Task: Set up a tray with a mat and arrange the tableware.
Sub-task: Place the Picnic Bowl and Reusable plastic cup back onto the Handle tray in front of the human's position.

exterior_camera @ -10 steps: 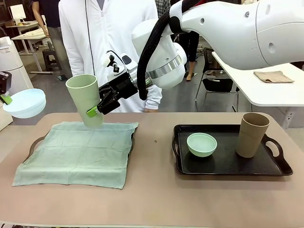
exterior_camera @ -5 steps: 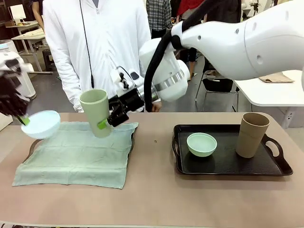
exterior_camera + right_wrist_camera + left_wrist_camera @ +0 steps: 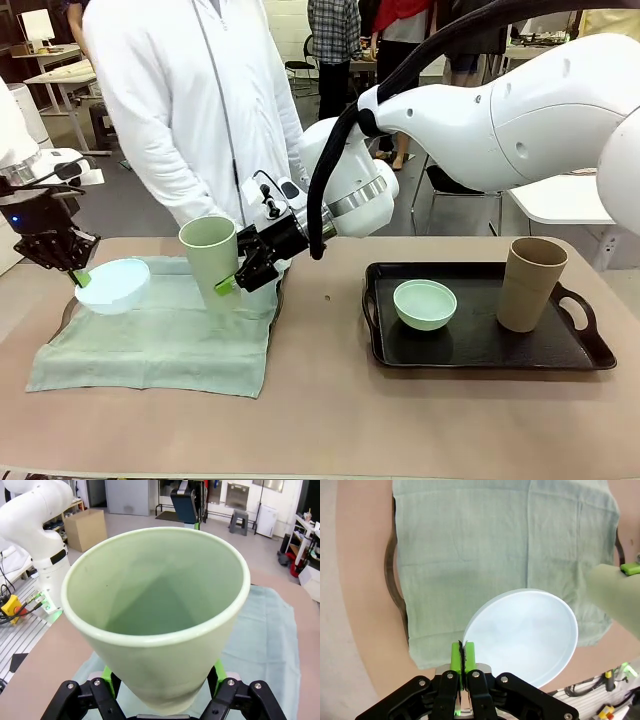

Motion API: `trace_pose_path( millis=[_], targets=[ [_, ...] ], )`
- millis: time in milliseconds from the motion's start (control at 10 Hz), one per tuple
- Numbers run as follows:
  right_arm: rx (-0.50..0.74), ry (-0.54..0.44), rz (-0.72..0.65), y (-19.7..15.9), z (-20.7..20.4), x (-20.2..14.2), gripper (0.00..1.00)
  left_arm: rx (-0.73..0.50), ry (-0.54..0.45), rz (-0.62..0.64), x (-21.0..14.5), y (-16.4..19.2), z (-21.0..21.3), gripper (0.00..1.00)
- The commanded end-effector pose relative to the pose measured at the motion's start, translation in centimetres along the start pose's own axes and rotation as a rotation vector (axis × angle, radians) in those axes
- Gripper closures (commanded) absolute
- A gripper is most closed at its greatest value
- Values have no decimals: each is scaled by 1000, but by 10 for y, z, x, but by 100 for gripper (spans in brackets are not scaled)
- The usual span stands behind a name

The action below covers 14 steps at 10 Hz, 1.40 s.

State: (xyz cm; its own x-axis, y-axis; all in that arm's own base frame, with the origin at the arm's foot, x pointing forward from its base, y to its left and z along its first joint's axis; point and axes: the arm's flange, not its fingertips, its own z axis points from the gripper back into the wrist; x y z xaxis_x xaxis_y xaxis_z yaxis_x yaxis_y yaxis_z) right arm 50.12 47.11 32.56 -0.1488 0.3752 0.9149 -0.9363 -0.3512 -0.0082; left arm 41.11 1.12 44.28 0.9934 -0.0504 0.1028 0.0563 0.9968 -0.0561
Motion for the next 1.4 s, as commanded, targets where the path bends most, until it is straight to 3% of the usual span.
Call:
trace_pose_path(
  millis=[0, 800, 900, 1000, 1100, 1200, 1300],
  targets=[
    [5, 2, -30, -4, -4, -11, 18, -3, 23, -22, 4, 0, -16, 98],
    [25, 10, -66, -24, -19, -48, 18, 90, -5, -45, 19, 3, -73, 98],
    [31, 10, -73, -23, -19, -50, 0, 84, 4, -43, 19, 4, -75, 42],
    [32, 9, -77, -22, -18, -50, 0, 80, 10, -43, 18, 3, -75, 42],
    [31, 11, -80, -22, -16, -50, 0, 78, 15, -39, 18, 3, -75, 0],
    [28, 17, -91, -21, -15, -50, 0, 77, 18, -35, 19, 3, -75, 40],
    [21, 23, -113, -19, -12, -48, 0, 72, 24, -30, 20, 4, -75, 0]
  ],
)
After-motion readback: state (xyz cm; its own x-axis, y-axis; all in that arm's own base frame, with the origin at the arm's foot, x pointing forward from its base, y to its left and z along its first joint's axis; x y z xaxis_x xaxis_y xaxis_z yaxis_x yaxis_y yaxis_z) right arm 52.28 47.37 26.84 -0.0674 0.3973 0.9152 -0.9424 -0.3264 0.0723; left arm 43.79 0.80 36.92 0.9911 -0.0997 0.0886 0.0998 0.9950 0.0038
